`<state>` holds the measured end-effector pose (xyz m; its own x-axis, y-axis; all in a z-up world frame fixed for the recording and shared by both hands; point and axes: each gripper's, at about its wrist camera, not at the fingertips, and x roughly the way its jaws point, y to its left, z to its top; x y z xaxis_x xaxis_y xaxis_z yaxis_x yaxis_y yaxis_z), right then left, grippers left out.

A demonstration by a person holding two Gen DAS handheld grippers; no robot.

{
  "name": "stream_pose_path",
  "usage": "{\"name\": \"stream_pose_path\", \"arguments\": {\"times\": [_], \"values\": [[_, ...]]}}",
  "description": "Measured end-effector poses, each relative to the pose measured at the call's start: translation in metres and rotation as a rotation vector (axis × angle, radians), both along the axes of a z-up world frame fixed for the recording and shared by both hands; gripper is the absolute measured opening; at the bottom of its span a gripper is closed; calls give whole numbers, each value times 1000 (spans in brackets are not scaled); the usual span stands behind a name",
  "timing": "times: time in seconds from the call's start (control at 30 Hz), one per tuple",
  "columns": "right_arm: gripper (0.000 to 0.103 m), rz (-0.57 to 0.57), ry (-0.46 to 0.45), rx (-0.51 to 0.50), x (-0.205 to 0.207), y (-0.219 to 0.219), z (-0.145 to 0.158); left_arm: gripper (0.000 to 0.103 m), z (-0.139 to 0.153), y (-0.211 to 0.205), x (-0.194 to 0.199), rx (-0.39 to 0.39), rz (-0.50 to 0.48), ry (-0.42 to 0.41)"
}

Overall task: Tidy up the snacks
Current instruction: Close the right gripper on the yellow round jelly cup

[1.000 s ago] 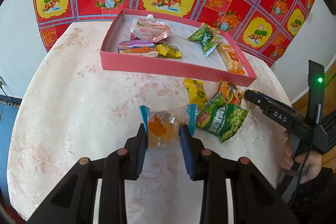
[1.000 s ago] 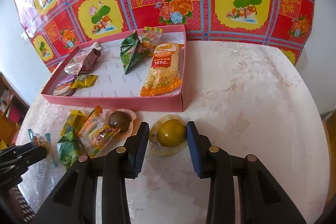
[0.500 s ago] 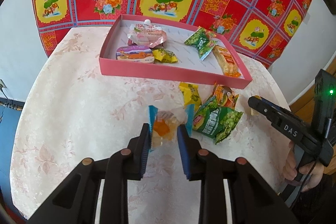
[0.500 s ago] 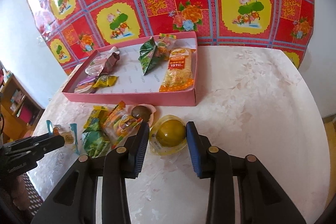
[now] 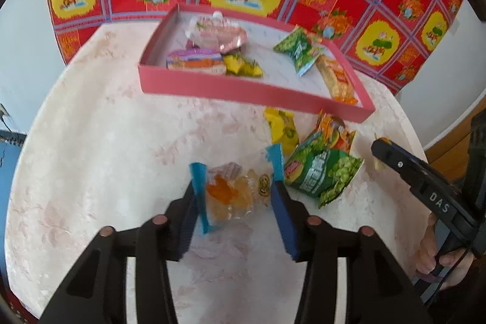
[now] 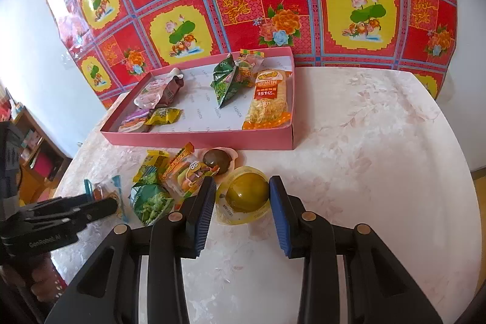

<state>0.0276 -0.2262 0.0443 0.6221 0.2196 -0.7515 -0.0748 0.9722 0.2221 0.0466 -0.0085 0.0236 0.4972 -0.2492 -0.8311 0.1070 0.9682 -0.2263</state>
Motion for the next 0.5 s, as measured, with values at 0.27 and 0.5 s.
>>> {"name": "stream_pose_path", "arguments": {"times": [0.27,0.5], "values": [[37,2,10,21,2,-1,-5,54,-2,-22,-4,155,-53,-52],[37,8,5,29,1,-2,-4,37,-2,-17,-3,111,-41,-56]]}}
